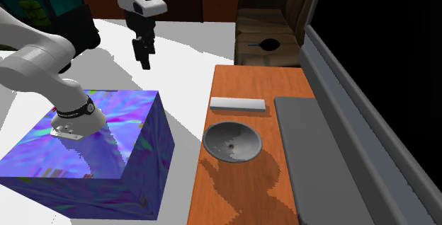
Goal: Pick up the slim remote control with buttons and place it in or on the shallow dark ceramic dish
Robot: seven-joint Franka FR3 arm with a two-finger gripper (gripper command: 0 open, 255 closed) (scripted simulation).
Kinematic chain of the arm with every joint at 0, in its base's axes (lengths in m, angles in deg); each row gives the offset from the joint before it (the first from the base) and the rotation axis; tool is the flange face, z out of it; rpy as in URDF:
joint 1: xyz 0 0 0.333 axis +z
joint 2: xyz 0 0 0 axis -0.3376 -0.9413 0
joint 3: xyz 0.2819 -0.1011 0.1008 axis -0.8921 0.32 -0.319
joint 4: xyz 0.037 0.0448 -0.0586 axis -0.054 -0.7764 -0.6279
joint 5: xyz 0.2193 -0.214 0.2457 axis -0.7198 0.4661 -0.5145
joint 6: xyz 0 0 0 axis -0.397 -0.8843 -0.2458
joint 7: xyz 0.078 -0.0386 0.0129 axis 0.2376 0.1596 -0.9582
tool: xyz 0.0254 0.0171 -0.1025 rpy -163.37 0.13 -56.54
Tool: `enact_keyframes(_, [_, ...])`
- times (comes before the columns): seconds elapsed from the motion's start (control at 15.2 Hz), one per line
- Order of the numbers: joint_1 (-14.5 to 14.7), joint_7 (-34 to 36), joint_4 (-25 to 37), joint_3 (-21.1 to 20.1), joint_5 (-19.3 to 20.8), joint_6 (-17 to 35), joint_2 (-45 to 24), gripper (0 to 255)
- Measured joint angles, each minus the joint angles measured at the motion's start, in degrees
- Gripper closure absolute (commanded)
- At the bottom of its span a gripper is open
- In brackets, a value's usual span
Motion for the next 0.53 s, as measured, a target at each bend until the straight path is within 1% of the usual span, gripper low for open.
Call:
enact_keyframes(0.33, [-0.02,-0.73,4.8,0.48,0.2,7.41,-11.02,0])
enact_keyframes(0.53, [0.04,-0.91,8.7,0.58,0.14,10.39,-17.21,0])
